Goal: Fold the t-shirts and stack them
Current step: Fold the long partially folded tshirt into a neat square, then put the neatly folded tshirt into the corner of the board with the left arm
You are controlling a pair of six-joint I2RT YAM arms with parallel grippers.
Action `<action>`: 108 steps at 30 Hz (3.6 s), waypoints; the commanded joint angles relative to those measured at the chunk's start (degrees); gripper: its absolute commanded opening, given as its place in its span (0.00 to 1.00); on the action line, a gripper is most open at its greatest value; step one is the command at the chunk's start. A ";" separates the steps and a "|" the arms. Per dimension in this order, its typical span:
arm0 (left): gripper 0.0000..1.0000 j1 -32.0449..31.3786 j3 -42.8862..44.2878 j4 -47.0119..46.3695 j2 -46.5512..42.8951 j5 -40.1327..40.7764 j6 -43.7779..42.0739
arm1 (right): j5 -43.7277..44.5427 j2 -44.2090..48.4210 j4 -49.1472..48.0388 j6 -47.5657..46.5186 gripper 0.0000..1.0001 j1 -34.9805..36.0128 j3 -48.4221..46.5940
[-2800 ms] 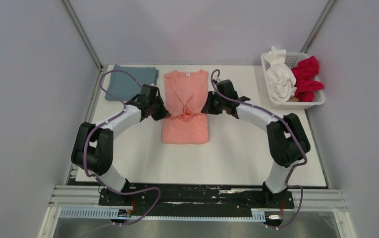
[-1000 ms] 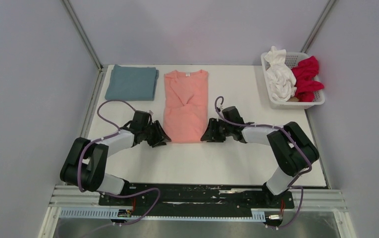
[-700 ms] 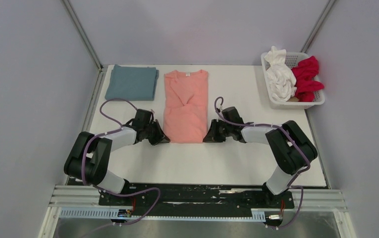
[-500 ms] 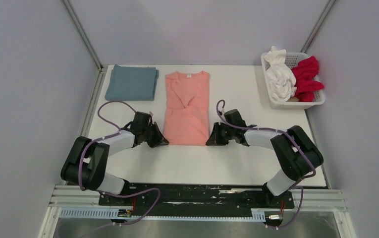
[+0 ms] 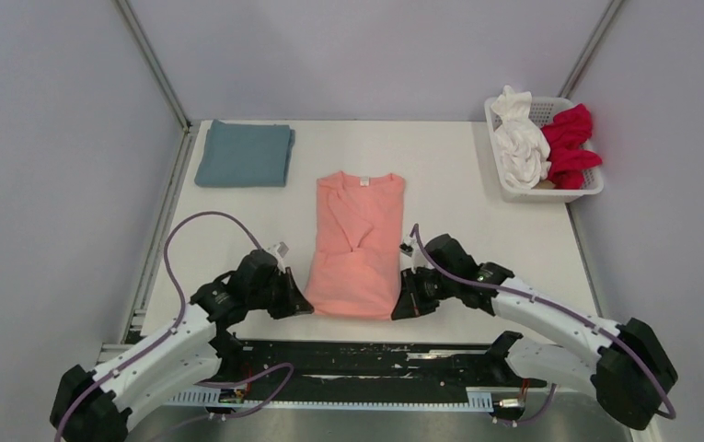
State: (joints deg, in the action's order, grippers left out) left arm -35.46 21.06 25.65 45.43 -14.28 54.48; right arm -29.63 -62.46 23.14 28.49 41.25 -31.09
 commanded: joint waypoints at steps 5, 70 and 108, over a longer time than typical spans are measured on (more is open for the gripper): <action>0.00 -5.02 3.40 6.32 -17.43 -3.20 2.45 | -3.17 15.06 12.26 4.12 0.00 4.28 -3.89; 0.40 20.21 76.63 0.50 77.68 -7.10 -20.37 | 10.50 -51.04 -9.10 -7.31 0.42 -31.25 -50.04; 1.00 18.27 78.81 -2.98 82.80 -13.15 -19.44 | -20.87 -40.77 -34.89 -0.02 1.00 -26.81 -10.75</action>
State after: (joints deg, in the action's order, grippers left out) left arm -18.22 98.19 22.20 127.96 -29.45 37.08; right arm -53.71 -101.73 -11.88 30.59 14.92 -42.39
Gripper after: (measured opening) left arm 1.000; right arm 0.998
